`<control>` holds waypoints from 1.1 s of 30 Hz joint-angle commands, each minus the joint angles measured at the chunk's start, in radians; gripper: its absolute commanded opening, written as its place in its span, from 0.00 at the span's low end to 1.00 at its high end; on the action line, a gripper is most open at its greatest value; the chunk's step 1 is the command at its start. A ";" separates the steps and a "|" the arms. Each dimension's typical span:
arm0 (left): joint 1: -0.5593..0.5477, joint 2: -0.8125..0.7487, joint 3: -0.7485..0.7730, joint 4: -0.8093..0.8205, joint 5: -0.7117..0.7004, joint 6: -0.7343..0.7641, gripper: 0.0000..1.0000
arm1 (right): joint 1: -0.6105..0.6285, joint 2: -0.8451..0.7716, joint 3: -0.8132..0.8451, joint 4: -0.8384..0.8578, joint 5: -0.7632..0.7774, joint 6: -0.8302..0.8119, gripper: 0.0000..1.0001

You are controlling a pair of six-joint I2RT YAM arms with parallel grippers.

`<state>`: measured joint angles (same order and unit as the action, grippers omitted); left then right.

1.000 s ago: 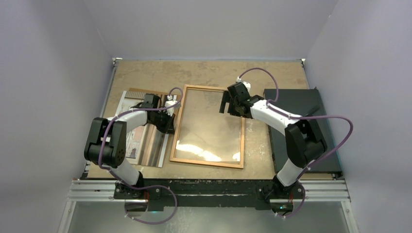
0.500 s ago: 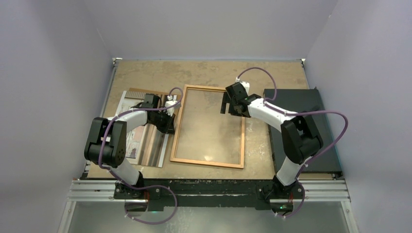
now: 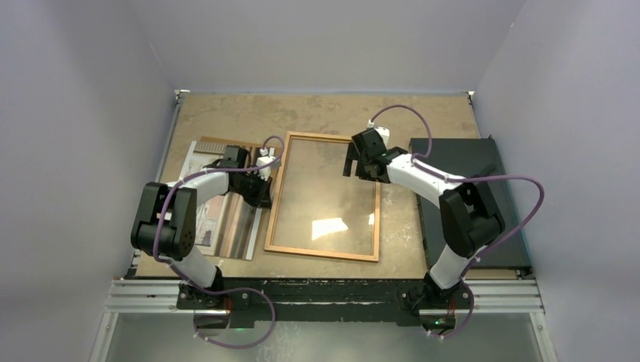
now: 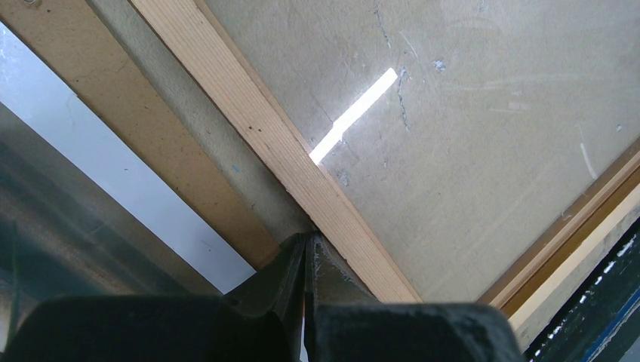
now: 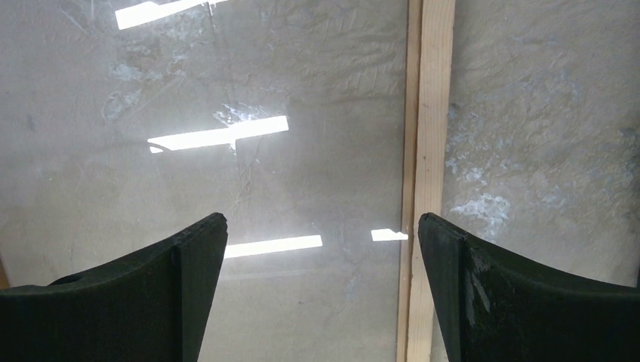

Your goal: Put the photo into the frame

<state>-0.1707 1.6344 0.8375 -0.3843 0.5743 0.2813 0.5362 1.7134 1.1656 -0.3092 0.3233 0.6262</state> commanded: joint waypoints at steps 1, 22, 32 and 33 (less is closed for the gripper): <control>-0.003 0.001 0.018 0.000 0.041 0.022 0.00 | -0.015 -0.069 -0.030 -0.013 0.012 0.037 0.99; -0.004 -0.004 0.020 0.011 0.081 0.024 0.00 | -0.123 0.003 -0.130 0.159 -0.154 0.034 0.99; -0.016 -0.008 0.030 0.040 0.127 -0.017 0.00 | -0.190 0.029 -0.106 0.195 -0.233 0.057 0.98; -0.019 -0.004 0.031 0.044 0.126 -0.020 0.00 | -0.193 0.031 -0.100 0.192 -0.235 0.057 0.98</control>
<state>-0.1730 1.6344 0.8375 -0.3809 0.6342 0.2790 0.3614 1.7454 1.0409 -0.1425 0.1219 0.6643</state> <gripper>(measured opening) 0.002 0.984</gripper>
